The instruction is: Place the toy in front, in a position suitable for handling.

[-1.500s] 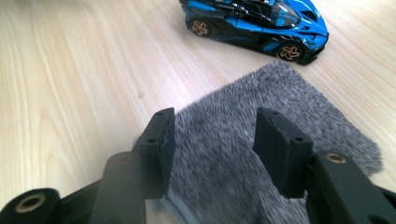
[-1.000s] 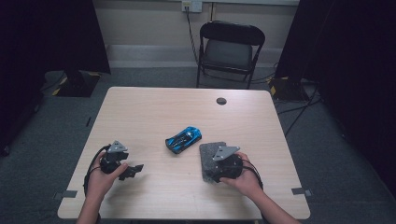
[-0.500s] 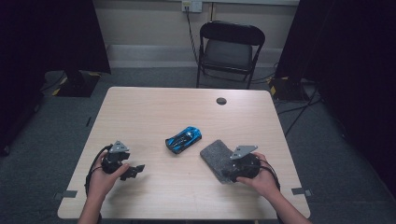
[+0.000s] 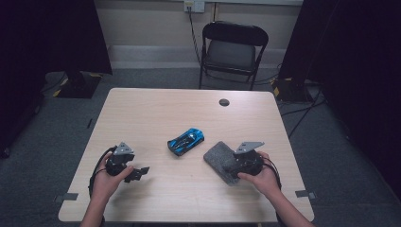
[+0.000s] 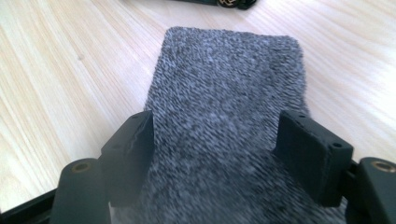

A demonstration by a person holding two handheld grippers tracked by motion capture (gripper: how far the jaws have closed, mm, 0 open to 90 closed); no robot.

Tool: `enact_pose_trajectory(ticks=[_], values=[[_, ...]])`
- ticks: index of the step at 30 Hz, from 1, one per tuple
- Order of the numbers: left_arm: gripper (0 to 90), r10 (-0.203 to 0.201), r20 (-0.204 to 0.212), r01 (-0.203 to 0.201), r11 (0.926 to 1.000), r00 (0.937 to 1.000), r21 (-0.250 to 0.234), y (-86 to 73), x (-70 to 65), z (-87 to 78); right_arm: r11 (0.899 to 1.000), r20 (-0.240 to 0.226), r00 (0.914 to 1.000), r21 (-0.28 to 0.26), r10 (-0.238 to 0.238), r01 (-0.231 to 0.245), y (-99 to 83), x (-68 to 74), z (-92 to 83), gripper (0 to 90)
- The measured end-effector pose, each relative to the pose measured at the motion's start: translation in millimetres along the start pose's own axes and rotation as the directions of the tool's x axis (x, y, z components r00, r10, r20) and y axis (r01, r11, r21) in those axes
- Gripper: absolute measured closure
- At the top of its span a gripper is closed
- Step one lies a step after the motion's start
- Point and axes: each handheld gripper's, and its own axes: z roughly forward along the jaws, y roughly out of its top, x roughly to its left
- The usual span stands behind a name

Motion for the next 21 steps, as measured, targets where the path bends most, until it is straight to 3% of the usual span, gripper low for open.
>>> enact_pose_trajectory(ticks=[8, 10, 15, 21], values=[[16.3, 0.023, -0.003, -0.023, 0.9997, 0.9997, -0.006, 3.3, -4.6, 4.0, 0.999, 0.016, 0.9993, 0.017, 0.034, -0.034, -3.8, 4.2, 10.4, 25.5], [16.4, 0.024, 0.001, -0.024, 0.9996, 0.9997, -0.016, 4.8, -6.5, 5.8, 0.999, 0.024, 0.9993, 0.043, 0.030, -0.031, -6.8, 3.1, 11.5, 25.4], [15.8, 0.055, 0.017, -0.054, 0.9963, 0.9983, -0.068, 16.3, -14.9, 13.4, 0.993, 0.034, 0.9925, 0.028, 0.117, -0.118, -16.8, 2.4, 15.4, 26.1], [15.8, 0.084, 0.041, -0.078, 0.9891, 0.9957, -0.125, 33.1, -25.8, 31.4, 0.992, 0.061, 0.9907, 0.025, 0.122, -0.123, -18.2, 6.1, 16.3, 28.1]])
